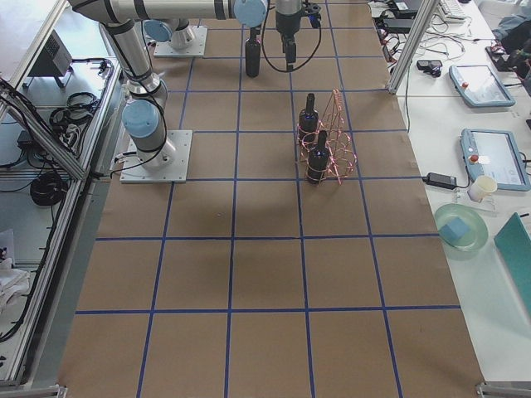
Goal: Place wine into wine basket
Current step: 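Open the left gripper and withdraw it while the right gripper leaves the rack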
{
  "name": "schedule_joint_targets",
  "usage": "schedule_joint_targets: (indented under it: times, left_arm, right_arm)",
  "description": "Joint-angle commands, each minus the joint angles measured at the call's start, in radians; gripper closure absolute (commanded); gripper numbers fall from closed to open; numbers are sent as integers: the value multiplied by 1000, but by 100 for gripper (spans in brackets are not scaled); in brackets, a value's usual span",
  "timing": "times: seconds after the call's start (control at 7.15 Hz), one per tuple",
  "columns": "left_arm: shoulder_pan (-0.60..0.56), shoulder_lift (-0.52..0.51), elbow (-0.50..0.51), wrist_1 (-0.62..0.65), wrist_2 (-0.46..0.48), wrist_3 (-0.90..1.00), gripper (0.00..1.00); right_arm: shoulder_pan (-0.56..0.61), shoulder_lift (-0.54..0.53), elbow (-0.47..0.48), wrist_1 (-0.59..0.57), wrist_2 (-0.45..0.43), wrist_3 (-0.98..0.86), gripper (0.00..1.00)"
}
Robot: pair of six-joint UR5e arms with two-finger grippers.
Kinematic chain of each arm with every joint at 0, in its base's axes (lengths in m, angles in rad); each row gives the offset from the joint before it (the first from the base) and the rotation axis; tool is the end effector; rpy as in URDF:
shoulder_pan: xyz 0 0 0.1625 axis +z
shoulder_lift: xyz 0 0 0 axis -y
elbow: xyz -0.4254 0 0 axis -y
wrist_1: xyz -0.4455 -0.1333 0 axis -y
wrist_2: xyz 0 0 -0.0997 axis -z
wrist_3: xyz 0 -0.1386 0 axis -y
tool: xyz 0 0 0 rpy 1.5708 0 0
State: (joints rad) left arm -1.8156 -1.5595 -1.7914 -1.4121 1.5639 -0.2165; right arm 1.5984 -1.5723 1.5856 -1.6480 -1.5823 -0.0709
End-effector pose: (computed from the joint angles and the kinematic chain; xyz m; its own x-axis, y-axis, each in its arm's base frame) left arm -0.2571 -0.4754 0.3518 -0.9996 0.0282 -0.0041 0.0280 0.9983 0.0509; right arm 0.1469 -0.5493 0.4500 -0.9951 -0.0975 0.0160 -0.0983 0.9932 -0.0629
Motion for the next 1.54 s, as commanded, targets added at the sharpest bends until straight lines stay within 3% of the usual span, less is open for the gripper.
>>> schedule_joint_targets:
  times: [0.0,0.84,0.98,1.4]
  left_arm:
    - [88,-7,99,-36,75,22,0]
    - [451,2,172,-37,68,354,0]
    - [497,7,172,-50,23,377,0]
    - [564,7,168,-76,18,422,0]
  right_arm:
    - [0,0,2,2,-1,0,0]
    - [6,-3,5,4,18,14,0]
    - [33,-8,5,-4,18,61,0]
    - [243,21,-7,-35,8,340,0]
